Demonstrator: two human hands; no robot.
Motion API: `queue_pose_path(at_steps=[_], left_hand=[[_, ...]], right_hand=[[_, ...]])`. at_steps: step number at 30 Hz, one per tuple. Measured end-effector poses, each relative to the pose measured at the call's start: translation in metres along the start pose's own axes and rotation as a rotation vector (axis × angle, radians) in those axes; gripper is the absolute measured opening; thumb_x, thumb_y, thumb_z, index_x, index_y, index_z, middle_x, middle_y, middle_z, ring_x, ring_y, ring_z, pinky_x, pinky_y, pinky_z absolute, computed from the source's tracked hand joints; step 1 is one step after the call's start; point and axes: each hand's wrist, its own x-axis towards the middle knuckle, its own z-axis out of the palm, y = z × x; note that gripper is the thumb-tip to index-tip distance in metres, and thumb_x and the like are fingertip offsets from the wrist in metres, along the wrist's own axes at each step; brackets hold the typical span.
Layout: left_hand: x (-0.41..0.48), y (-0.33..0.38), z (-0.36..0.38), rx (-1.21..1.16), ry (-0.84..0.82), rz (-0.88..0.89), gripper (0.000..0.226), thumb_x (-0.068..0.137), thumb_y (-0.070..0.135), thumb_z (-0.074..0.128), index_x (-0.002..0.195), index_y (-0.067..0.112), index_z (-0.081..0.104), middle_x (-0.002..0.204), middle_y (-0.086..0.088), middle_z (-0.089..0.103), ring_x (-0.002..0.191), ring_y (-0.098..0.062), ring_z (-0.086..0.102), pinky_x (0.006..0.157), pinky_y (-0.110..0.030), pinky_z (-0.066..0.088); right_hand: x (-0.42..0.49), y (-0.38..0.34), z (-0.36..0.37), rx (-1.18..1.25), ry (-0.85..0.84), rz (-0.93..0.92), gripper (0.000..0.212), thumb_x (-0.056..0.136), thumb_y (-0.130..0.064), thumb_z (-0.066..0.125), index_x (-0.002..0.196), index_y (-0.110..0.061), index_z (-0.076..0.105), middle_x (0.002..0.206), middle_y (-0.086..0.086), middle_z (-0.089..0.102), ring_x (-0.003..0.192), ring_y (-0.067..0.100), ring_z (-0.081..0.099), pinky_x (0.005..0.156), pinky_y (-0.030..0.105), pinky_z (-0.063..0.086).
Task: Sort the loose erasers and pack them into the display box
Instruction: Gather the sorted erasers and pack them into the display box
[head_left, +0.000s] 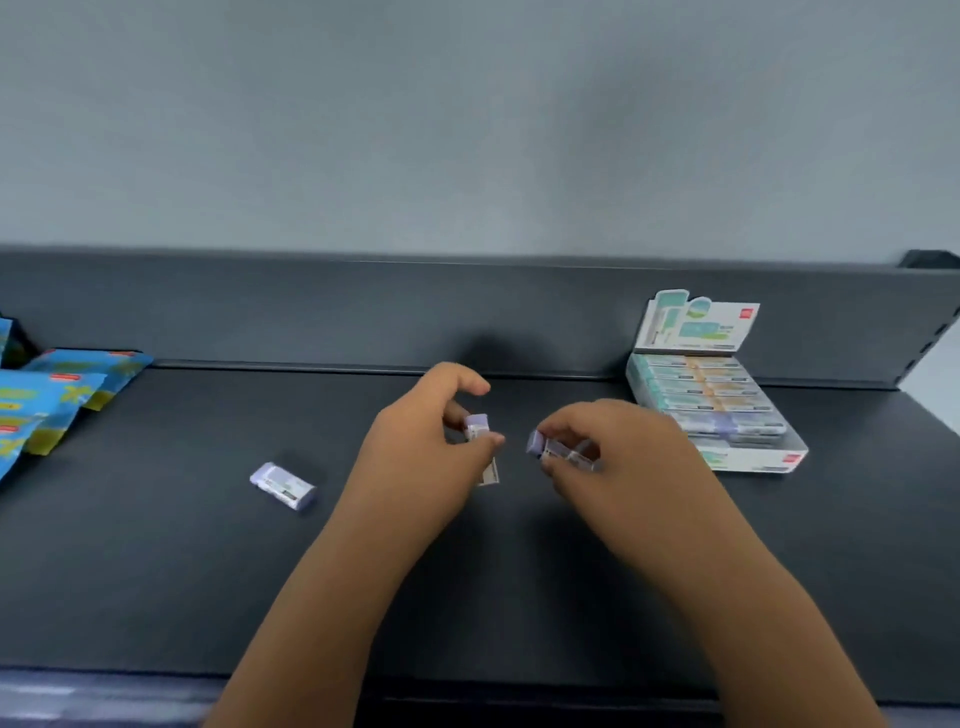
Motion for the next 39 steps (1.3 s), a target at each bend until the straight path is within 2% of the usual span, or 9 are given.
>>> queue_pose_path(at_steps=[4, 10, 13, 17, 24, 26, 29, 32, 39], left_hand=[[-0.006, 0.022, 0.032, -0.157, 0.051, -0.074, 0.017, 0.084, 0.016, 0.077, 0.093, 0.03, 0.073, 0.088, 0.007, 0.069, 0.072, -0.02, 0.071, 0.077, -0.046, 0.061], [-0.003, 0.035, 0.055, -0.163, 0.086, -0.092, 0.016, 0.086, 0.019, 0.076, 0.091, 0.03, 0.066, 0.084, 0.006, 0.072, 0.066, -0.013, 0.071, 0.078, -0.044, 0.06], [0.001, 0.042, 0.064, -0.212, 0.076, -0.068, 0.02, 0.086, 0.013, 0.074, 0.093, 0.031, 0.067, 0.091, 0.008, 0.071, 0.069, -0.011, 0.071, 0.078, -0.043, 0.061], [0.006, 0.053, 0.08, -0.204, 0.048, -0.036, 0.016, 0.087, 0.012, 0.072, 0.084, 0.027, 0.075, 0.085, 0.006, 0.071, 0.072, -0.008, 0.07, 0.072, -0.031, 0.059], [0.006, 0.077, 0.109, -0.229, 0.012, -0.093, 0.017, 0.086, 0.01, 0.07, 0.092, 0.025, 0.077, 0.088, 0.003, 0.073, 0.084, -0.022, 0.074, 0.083, -0.038, 0.06], [0.007, 0.083, 0.116, -0.213, -0.006, -0.099, 0.025, 0.084, 0.007, 0.069, 0.098, 0.026, 0.076, 0.091, 0.003, 0.074, 0.082, -0.02, 0.074, 0.076, -0.032, 0.06], [0.006, 0.093, 0.126, -0.113, 0.008, -0.006, 0.038, 0.082, 0.001, 0.069, 0.094, 0.038, 0.07, 0.098, 0.008, 0.069, 0.071, 0.0, 0.066, 0.061, -0.013, 0.048], [0.008, 0.099, 0.134, -0.022, 0.07, 0.075, 0.053, 0.08, -0.002, 0.069, 0.083, 0.049, 0.059, 0.102, 0.012, 0.063, 0.076, 0.007, 0.063, 0.065, -0.003, 0.043], [0.013, 0.094, 0.138, 0.018, 0.168, 0.055, 0.04, 0.079, 0.004, 0.074, 0.087, 0.042, 0.064, 0.099, 0.011, 0.062, 0.078, 0.002, 0.063, 0.07, -0.002, 0.043]], right_hand=[[-0.008, 0.034, -0.024, 0.057, 0.002, -0.013, 0.013, 0.088, -0.025, 0.068, 0.089, -0.038, 0.069, 0.091, -0.016, 0.066, 0.088, 0.002, 0.06, 0.081, 0.029, 0.051], [-0.009, 0.061, -0.044, 0.151, 0.066, 0.062, 0.016, 0.086, -0.023, 0.072, 0.086, -0.039, 0.074, 0.082, -0.021, 0.07, 0.083, -0.002, 0.063, 0.076, 0.021, 0.052], [-0.008, 0.074, -0.052, 0.171, 0.121, 0.116, 0.014, 0.086, -0.025, 0.073, 0.085, -0.04, 0.075, 0.079, -0.02, 0.071, 0.077, 0.0, 0.066, 0.076, 0.027, 0.056], [-0.004, 0.096, -0.063, 0.029, 0.149, 0.118, 0.014, 0.087, -0.024, 0.071, 0.084, -0.037, 0.075, 0.086, -0.016, 0.071, 0.084, 0.007, 0.064, 0.077, 0.032, 0.053], [0.006, 0.134, -0.078, -0.135, 0.093, 0.069, 0.015, 0.089, -0.025, 0.069, 0.097, -0.035, 0.076, 0.093, -0.015, 0.065, 0.09, 0.009, 0.059, 0.077, 0.029, 0.049], [0.01, 0.14, -0.082, -0.172, 0.044, 0.048, 0.018, 0.089, -0.024, 0.067, 0.101, -0.034, 0.076, 0.099, -0.012, 0.066, 0.093, 0.012, 0.06, 0.081, 0.03, 0.051], [0.015, 0.143, -0.081, -0.183, 0.013, -0.005, 0.018, 0.089, -0.026, 0.067, 0.104, -0.029, 0.078, 0.102, -0.007, 0.066, 0.096, 0.016, 0.061, 0.083, 0.031, 0.052], [0.018, 0.146, -0.077, -0.129, 0.042, -0.068, 0.016, 0.086, -0.025, 0.071, 0.099, -0.024, 0.079, 0.098, -0.003, 0.065, 0.092, 0.019, 0.062, 0.081, 0.035, 0.053], [0.016, 0.141, -0.06, -0.105, 0.069, -0.167, 0.016, 0.086, -0.017, 0.068, 0.094, -0.021, 0.08, 0.096, -0.003, 0.068, 0.09, 0.02, 0.063, 0.079, 0.037, 0.055]])
